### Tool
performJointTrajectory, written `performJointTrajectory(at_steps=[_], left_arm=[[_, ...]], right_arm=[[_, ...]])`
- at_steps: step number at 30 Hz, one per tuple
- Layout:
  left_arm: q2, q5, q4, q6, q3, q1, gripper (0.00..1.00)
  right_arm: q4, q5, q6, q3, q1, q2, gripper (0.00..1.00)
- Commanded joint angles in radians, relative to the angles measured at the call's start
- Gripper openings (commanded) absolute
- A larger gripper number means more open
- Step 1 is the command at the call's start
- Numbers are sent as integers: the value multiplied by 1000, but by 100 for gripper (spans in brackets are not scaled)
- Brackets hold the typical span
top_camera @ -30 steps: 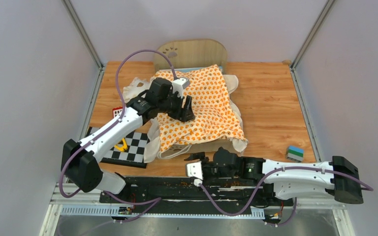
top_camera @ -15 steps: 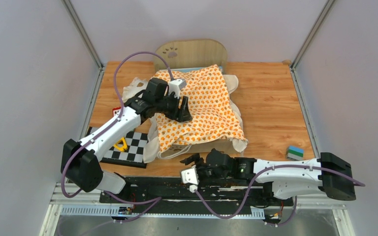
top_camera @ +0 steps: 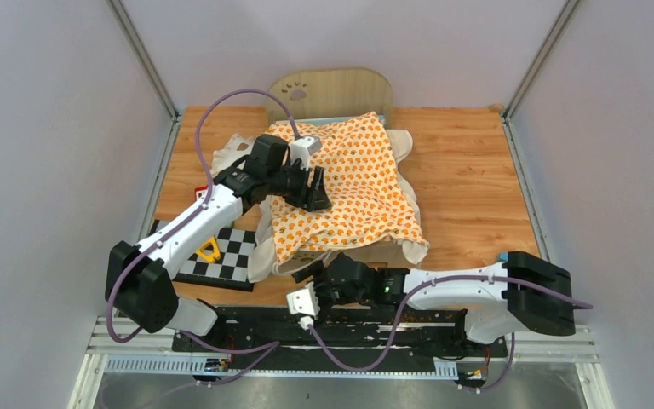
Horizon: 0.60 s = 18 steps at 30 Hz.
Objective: Set up the pet bed
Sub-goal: Adjust the mattress on the bed frame.
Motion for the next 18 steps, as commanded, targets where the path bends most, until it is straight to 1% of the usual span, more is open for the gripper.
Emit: performJointTrajectory(at_steps=[1,12,18], left_arm=[[-10,30,3,31,-8,8,70],[18,48,-8,47,3,8,68],[63,25,-24,52,17,10,66]], right_arm=[[104,-23,-25,76,-33,75,71],[183,-95,3,107,-133,210,68],[174,-122,52,110,-143,271,64]])
